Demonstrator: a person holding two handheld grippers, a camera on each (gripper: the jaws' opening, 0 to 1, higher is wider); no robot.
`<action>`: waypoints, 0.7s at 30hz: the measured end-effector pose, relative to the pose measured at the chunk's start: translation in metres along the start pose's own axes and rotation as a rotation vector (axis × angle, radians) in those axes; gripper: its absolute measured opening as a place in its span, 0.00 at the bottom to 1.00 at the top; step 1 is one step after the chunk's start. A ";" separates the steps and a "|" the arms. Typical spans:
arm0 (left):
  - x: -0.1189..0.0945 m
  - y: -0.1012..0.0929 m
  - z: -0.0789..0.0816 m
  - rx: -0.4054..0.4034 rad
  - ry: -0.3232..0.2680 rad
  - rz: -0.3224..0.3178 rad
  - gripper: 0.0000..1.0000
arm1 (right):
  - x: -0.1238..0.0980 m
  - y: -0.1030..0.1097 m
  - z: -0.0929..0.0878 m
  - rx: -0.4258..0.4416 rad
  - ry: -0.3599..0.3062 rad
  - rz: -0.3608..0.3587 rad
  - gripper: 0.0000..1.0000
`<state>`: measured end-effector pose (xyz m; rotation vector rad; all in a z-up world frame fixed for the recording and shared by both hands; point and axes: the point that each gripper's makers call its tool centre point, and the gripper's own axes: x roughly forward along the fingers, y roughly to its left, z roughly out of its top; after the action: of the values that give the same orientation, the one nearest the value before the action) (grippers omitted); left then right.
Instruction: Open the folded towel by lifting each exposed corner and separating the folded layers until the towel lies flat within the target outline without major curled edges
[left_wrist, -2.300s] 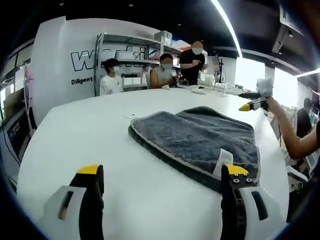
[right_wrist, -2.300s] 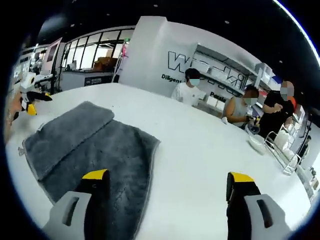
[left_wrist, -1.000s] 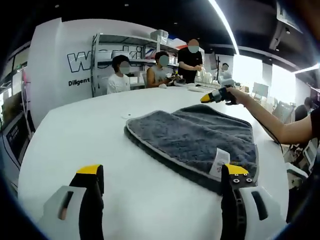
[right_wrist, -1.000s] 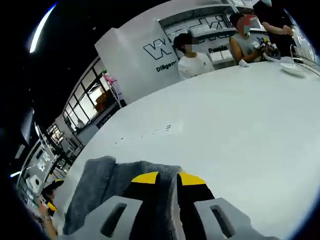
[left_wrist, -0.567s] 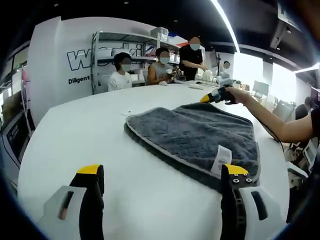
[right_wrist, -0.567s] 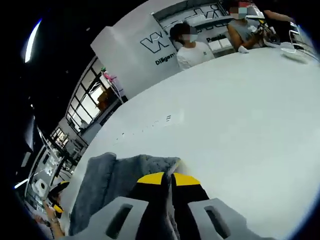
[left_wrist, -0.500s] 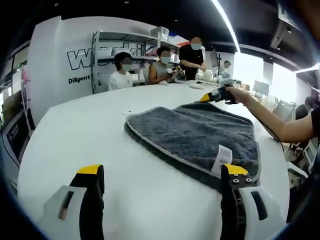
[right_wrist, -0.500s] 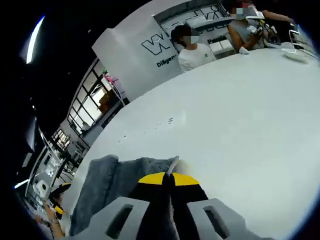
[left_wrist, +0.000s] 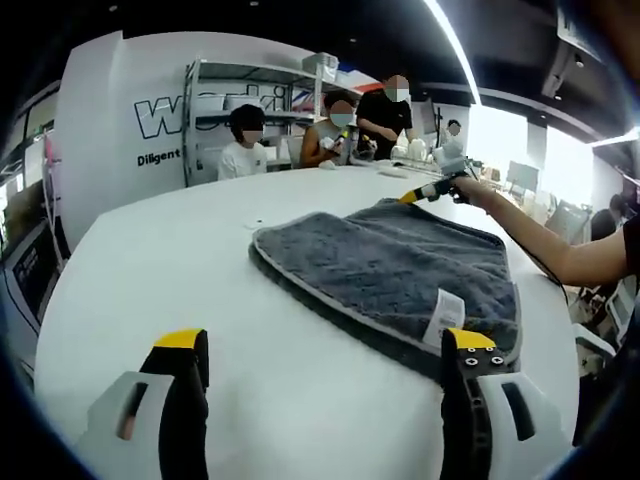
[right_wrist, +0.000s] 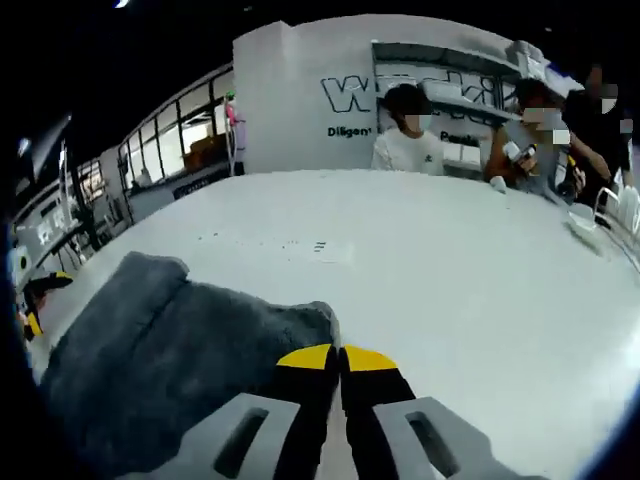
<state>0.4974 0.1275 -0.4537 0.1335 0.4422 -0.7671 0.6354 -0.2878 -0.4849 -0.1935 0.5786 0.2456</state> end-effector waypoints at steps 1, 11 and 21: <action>0.000 -0.001 0.000 0.000 0.000 -0.001 0.95 | 0.000 0.002 -0.003 -0.033 0.008 -0.008 0.00; 0.001 0.001 0.000 -0.004 0.001 -0.003 0.95 | 0.010 -0.011 -0.012 -0.189 0.048 -0.105 0.00; -0.001 -0.004 -0.004 -0.005 0.007 -0.002 0.95 | 0.006 -0.034 -0.017 -0.251 0.067 -0.155 0.00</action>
<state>0.4924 0.1261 -0.4570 0.1314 0.4512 -0.7679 0.6411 -0.3235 -0.4979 -0.4885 0.5954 0.1613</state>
